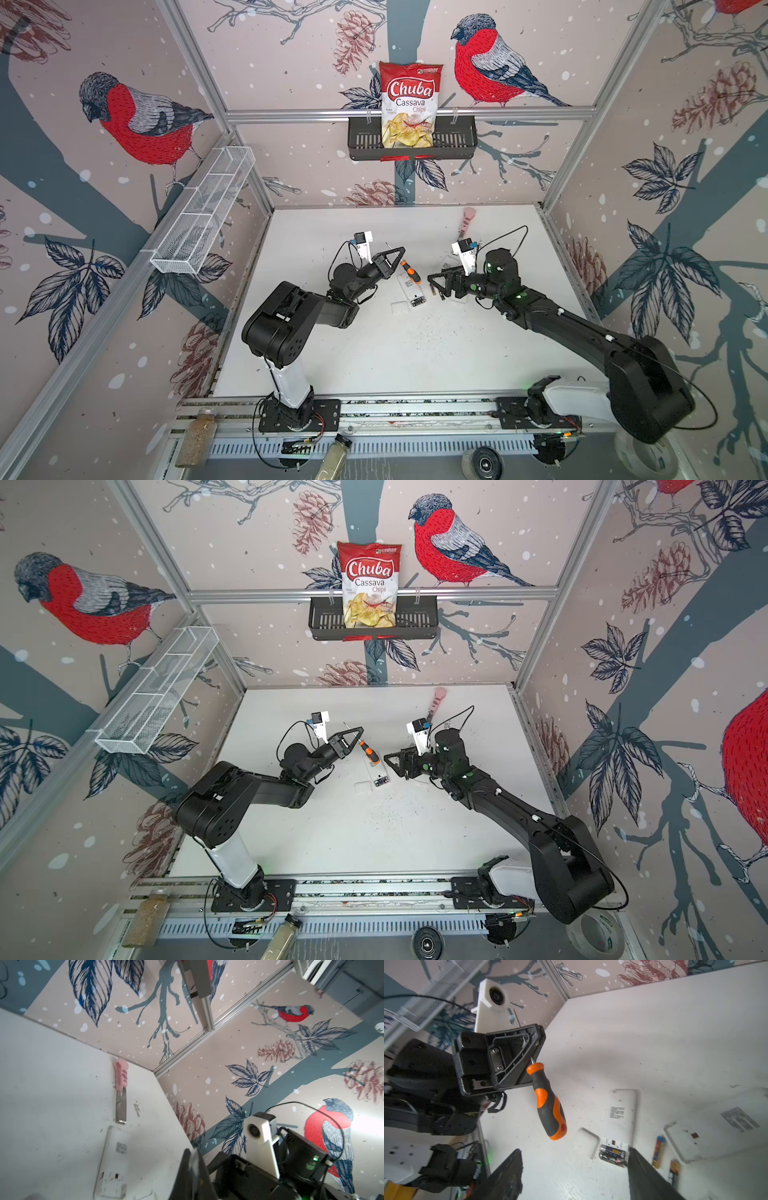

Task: Unload the batteries from the remote control

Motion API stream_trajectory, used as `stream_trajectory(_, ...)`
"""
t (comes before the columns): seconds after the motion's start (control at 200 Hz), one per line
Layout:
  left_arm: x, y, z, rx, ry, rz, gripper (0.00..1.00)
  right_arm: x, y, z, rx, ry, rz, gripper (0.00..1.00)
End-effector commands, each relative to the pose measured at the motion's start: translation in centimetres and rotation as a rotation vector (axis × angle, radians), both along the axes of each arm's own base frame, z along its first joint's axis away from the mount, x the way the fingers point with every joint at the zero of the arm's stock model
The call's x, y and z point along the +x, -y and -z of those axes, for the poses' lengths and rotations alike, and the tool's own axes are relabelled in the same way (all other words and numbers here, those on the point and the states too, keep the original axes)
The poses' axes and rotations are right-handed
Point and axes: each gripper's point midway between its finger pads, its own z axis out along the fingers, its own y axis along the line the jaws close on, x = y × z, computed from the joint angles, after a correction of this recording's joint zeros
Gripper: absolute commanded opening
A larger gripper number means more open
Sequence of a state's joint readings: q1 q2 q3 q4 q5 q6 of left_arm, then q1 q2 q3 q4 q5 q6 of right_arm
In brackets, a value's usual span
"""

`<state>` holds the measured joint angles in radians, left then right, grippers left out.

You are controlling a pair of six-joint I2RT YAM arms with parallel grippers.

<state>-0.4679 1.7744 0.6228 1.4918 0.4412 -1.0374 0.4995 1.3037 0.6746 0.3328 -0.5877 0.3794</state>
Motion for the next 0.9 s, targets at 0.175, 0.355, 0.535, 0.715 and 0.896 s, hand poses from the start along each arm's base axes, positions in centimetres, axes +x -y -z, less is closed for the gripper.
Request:
stream_trajectory(0.175, 0.4, -1.9, -4.8, -0.23, 0.129, -0.071, 0.0, 1.2, -2.4, -4.3, 0.29, 0.039, -0.107, 0.83)
stream_trajectory(0.355, 0.5, -2.1, -5.9, -0.239, 0.164, -0.096, 0.0, 2.4, -3.8, -3.6, 0.349, 0.009, -0.147, 0.84)
stream_trajectory(0.535, 1.2, -2.0, -6.2, -0.269, 0.154, -0.102, 0.0, 2.9, -5.1, -3.8, 0.434, -0.008, -0.216, 0.82)
stream_trajectory(0.715, 1.8, -2.0, -6.7, -0.289, 0.157, -0.113, 0.0, 3.5, -6.5, -4.3, 0.494, -0.023, -0.279, 0.78)
stream_trajectory(0.896, 2.3, -1.6, -7.1, -0.299, 0.169, -0.104, 0.0, 4.0, -7.7, -4.5, 0.564, -0.051, -0.329, 0.7)
